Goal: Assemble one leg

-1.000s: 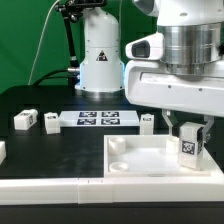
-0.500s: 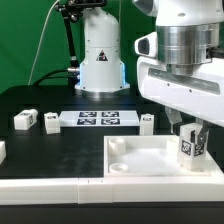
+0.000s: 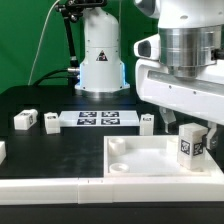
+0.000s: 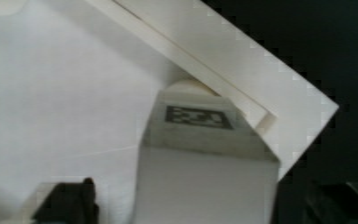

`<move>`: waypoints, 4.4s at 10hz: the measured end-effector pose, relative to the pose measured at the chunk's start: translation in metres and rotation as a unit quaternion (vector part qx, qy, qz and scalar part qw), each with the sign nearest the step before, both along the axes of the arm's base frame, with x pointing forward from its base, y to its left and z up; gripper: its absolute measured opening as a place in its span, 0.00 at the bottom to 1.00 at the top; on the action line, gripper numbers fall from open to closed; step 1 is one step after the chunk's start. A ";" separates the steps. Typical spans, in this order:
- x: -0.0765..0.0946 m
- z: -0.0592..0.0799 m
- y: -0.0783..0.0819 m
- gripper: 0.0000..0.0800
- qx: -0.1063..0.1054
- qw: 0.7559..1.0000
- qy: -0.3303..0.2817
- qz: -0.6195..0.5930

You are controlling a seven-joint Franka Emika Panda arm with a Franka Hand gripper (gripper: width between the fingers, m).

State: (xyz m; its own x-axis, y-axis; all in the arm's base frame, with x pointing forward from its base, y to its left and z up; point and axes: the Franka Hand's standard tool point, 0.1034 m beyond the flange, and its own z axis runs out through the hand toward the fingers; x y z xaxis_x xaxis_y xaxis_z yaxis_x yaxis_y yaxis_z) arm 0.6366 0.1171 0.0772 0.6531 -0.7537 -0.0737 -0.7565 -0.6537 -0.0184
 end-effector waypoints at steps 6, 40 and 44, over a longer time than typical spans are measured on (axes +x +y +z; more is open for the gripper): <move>-0.001 0.002 0.007 0.81 0.005 0.953 -0.015 0.303; -0.003 0.000 0.003 0.79 -0.002 0.999 0.000 0.044; -0.004 0.001 0.005 0.81 0.007 0.967 -0.011 0.253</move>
Offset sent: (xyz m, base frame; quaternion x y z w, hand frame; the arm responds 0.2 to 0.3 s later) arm 0.0021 0.0034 0.0030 -0.0263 0.0108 -0.2905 0.9564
